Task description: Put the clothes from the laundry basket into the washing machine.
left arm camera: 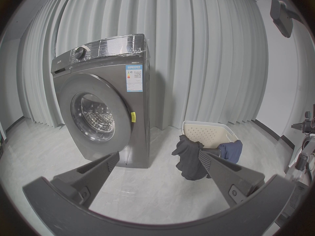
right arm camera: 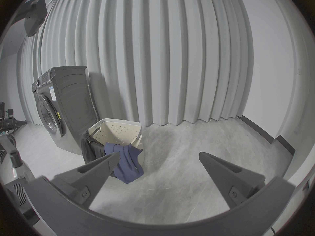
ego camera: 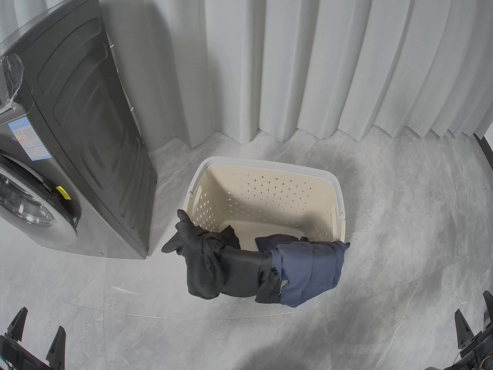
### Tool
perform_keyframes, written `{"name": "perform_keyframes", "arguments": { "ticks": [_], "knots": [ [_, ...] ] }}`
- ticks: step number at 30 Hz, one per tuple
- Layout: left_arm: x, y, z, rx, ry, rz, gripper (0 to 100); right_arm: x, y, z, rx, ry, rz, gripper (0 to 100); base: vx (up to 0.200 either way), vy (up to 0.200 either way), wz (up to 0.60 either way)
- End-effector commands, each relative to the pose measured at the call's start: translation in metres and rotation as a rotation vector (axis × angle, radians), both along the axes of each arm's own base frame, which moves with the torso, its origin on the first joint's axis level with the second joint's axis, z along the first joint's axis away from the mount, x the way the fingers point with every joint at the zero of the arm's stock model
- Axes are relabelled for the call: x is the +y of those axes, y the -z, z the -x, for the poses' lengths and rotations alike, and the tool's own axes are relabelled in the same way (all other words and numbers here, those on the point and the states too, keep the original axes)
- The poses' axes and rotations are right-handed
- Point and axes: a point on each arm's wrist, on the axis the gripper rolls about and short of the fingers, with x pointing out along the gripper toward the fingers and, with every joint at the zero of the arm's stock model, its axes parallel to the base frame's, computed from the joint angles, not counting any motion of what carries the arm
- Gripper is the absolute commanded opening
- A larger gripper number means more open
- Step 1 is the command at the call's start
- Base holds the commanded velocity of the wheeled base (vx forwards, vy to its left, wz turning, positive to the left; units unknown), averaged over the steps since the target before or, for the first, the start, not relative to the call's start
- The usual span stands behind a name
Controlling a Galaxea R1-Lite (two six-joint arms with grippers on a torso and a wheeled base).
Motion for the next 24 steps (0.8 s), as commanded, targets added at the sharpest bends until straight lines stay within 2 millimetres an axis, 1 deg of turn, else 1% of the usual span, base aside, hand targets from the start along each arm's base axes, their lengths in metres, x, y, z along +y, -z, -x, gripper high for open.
{"name": "perform_keyframes", "arguments": {
  "ticks": [1,13,24],
  "knots": [
    [0.0000,0.0047,-0.0003,0.004,0.000,0.000,100,0.0000,0.0053,0.0001,-0.001,0.000,0.000,100,0.000,0.200,0.00],
    [0.0000,0.0047,-0.0003,0.004,-0.001,0.000,100,0.0000,0.0053,0.0001,-0.001,0.000,0.000,100,0.000,0.200,0.00],
    [0.0000,0.0047,-0.0003,0.004,-0.001,0.000,100,0.0000,0.0053,0.0001,-0.001,0.000,0.001,100,0.000,0.000,0.00]
  ]
}}
